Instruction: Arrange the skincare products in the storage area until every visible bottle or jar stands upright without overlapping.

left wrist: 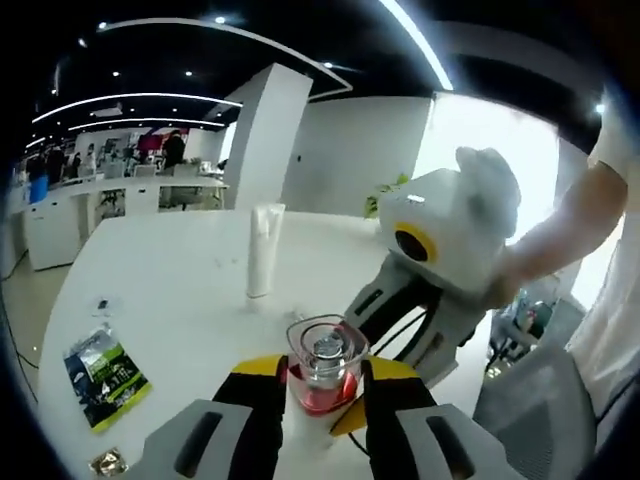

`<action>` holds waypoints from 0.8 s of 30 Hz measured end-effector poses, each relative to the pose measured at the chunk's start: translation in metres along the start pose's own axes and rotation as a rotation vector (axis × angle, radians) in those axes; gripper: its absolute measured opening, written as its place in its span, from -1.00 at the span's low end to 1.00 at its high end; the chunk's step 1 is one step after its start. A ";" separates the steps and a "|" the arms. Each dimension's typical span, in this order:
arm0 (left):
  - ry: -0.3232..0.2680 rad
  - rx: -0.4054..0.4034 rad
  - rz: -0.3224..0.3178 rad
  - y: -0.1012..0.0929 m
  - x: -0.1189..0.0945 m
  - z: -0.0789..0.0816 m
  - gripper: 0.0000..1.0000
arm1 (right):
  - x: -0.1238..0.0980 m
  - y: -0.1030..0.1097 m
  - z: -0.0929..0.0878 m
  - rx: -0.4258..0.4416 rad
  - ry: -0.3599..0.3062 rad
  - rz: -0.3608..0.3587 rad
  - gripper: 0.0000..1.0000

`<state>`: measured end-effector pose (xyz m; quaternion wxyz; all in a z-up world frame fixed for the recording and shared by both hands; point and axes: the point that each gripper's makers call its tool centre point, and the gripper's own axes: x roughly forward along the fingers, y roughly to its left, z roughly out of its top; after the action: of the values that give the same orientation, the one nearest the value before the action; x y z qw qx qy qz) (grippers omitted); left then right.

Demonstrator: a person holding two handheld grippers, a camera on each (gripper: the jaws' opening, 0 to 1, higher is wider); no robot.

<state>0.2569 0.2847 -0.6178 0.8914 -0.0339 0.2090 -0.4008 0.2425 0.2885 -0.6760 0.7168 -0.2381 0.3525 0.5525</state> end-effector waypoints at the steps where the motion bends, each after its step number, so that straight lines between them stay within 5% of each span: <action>1: 0.006 0.010 -0.009 -0.004 0.000 0.000 -0.38 | -0.002 0.003 -0.002 0.017 -0.005 -0.008 -0.47; 16: 0.050 0.180 -0.116 -0.030 -0.003 -0.012 -0.38 | -0.005 0.022 -0.013 0.101 -0.056 -0.092 -0.43; 24: 0.053 0.216 -0.155 -0.034 -0.011 -0.016 -0.38 | -0.006 0.029 -0.013 0.101 -0.082 -0.075 -0.41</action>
<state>0.2200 0.2710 -0.6210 0.8503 0.0569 0.1851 -0.4893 0.2106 0.2839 -0.6784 0.7619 -0.1919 0.3408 0.5162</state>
